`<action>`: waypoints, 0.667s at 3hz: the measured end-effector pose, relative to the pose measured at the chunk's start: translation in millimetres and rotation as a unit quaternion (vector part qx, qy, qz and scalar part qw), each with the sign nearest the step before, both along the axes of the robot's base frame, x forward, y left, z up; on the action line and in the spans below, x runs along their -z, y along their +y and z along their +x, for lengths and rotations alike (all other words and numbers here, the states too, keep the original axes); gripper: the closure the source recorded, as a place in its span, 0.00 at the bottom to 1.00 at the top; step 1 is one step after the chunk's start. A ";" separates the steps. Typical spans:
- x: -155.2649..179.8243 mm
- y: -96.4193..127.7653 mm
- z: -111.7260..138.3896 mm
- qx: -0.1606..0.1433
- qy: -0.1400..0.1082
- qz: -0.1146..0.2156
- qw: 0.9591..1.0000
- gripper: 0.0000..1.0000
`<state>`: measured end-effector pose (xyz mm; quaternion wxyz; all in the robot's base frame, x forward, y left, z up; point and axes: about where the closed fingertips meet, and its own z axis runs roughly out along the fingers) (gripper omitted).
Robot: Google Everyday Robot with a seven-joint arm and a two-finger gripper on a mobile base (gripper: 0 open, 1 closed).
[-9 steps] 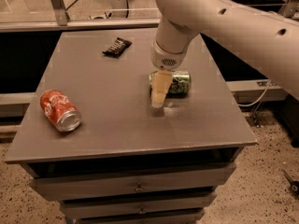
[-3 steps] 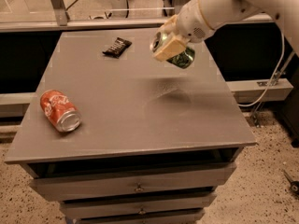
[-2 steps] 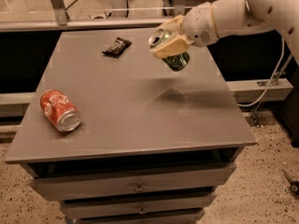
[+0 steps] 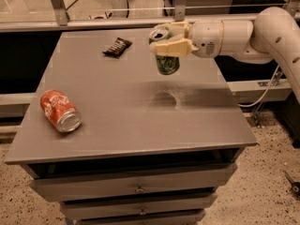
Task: Place green can upright
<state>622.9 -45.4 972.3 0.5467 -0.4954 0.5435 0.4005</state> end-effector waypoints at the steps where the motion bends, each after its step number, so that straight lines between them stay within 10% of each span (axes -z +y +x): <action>1: 13.0 -4.5 -1.8 0.000 0.019 0.037 0.999 1.00; 2: 32.4 -9.9 -3.5 -0.003 0.029 0.056 0.998 0.82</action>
Offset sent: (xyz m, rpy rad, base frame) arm -0.0040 -0.0236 -0.0564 0.1572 0.0818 0.0016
